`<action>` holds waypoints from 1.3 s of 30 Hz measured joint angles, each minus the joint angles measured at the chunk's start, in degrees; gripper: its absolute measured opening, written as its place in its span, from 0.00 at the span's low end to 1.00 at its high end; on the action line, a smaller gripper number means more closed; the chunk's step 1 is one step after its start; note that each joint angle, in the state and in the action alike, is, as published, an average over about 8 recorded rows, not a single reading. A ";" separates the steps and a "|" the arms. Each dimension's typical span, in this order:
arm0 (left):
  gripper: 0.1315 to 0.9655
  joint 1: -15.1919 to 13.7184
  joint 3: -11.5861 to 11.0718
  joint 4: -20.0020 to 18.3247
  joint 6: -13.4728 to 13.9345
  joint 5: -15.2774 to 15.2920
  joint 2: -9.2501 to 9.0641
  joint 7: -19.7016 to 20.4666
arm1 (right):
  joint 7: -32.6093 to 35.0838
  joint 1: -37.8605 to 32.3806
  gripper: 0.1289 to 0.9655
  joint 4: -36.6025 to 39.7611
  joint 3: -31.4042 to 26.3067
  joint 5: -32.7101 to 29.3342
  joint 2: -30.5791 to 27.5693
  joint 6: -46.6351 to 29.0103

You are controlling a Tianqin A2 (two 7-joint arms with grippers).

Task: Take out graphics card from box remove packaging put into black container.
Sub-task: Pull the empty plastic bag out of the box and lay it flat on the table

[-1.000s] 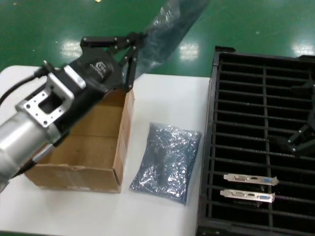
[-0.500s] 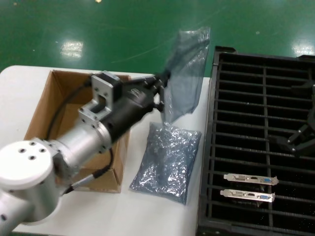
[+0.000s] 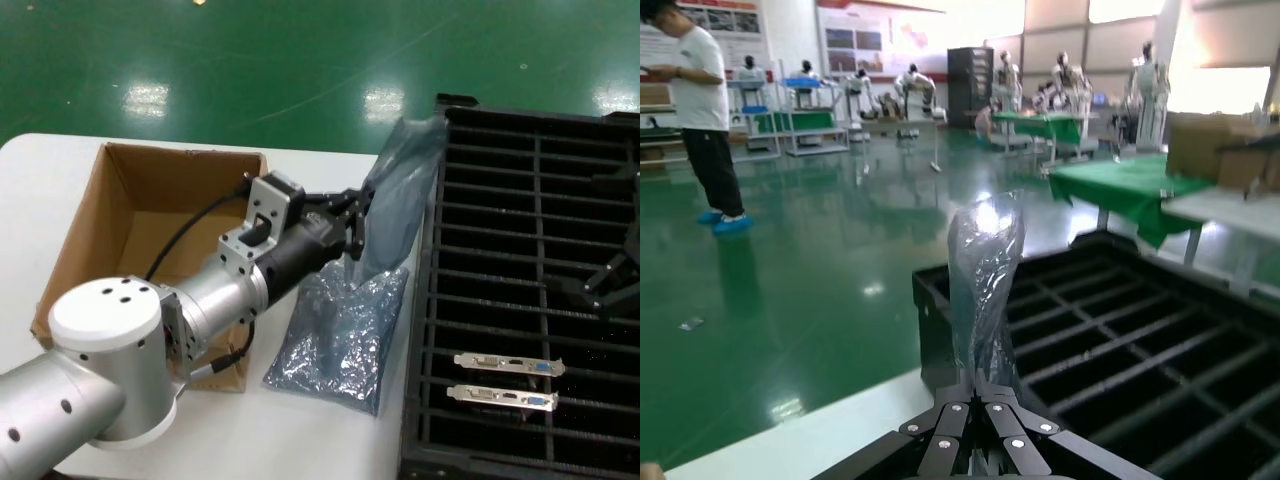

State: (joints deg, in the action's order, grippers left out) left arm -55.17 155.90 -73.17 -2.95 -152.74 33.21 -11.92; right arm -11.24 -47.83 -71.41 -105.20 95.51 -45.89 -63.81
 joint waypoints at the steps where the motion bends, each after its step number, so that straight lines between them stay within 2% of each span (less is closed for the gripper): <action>1: 0.01 -0.16 0.43 0.57 -0.14 -1.11 -0.22 -1.62 | 0.00 0.00 1.00 0.00 0.00 0.00 0.00 0.00; 4: 0.01 -0.44 1.21 1.99 -0.45 -3.22 -0.70 -5.44 | 0.00 0.00 1.00 0.00 0.00 0.00 0.00 0.00; 8: 0.01 -0.59 1.64 3.09 -1.03 -4.41 -0.79 -8.33 | 0.00 0.00 1.00 0.00 0.00 0.00 0.00 0.00; 15: 0.03 -0.20 1.81 1.74 -2.43 -4.91 0.68 -8.49 | 0.00 0.00 1.00 0.00 0.00 0.00 0.00 0.00; 20: 0.06 0.24 1.83 -1.87 -3.34 -4.97 2.98 -6.82 | 0.00 0.00 1.00 0.00 0.00 0.00 0.00 0.00; 29: 0.19 0.60 1.84 -10.01 -5.00 -4.99 7.63 -5.83 | 0.00 0.00 1.00 0.00 0.00 0.00 0.00 0.00; 35: 0.34 0.98 1.84 -17.14 -6.52 -4.99 11.55 -6.01 | 0.00 0.00 1.00 0.00 0.00 0.00 0.00 0.00; 39: 0.42 1.27 1.84 -21.69 -7.56 -4.99 14.02 -7.48 | 0.00 0.00 1.00 0.00 0.00 0.00 0.00 0.00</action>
State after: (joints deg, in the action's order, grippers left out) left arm -53.90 157.74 -94.86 -10.51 -157.73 47.23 -19.40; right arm -11.24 -47.83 -71.41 -105.20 95.51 -45.89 -63.81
